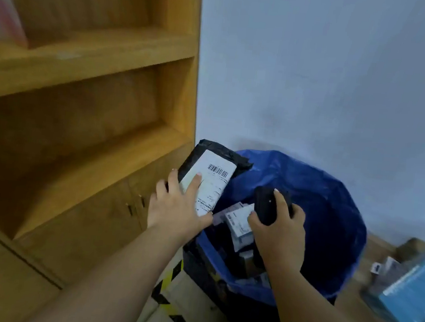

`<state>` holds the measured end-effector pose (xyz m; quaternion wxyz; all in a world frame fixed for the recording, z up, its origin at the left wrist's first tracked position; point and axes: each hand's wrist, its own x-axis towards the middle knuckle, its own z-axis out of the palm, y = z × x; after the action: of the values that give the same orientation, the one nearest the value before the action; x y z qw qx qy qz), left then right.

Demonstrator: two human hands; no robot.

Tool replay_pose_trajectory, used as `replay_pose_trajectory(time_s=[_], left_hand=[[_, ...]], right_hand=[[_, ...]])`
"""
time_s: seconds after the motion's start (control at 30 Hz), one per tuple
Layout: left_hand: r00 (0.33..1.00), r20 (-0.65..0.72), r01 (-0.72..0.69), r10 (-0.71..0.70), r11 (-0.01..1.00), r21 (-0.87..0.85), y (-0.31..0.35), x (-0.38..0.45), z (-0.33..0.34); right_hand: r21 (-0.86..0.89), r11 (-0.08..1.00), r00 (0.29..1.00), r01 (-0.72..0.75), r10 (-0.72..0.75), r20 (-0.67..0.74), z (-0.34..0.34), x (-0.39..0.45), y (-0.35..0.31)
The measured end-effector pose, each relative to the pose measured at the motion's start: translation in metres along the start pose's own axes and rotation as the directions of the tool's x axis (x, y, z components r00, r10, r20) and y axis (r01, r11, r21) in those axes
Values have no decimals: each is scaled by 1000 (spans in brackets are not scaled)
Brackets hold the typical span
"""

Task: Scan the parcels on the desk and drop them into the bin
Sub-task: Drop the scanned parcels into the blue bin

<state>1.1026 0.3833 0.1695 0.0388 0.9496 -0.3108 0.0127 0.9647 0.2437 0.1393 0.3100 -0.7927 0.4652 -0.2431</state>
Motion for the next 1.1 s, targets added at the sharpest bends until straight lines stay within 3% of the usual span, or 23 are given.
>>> replay_pose_trajectory(time_s=[0.23, 0.53, 0.97, 1.1], left_hand=[[962, 83, -255, 258, 966, -51, 89, 78, 39], [841, 169, -510, 514, 858, -66, 165, 146, 83], [471, 284, -850, 835, 516, -106, 193, 230, 124], [400, 359, -877, 844, 466, -120, 190, 226, 159]], right_hand=[[-9, 971, 956, -240, 235, -177, -29, 62, 58], [42, 859, 807, -510, 495, -323, -40, 86, 91], [211, 612, 449, -762, 734, -509, 37, 107, 64], [205, 542, 392, -815, 777, -492, 66, 109, 71]])
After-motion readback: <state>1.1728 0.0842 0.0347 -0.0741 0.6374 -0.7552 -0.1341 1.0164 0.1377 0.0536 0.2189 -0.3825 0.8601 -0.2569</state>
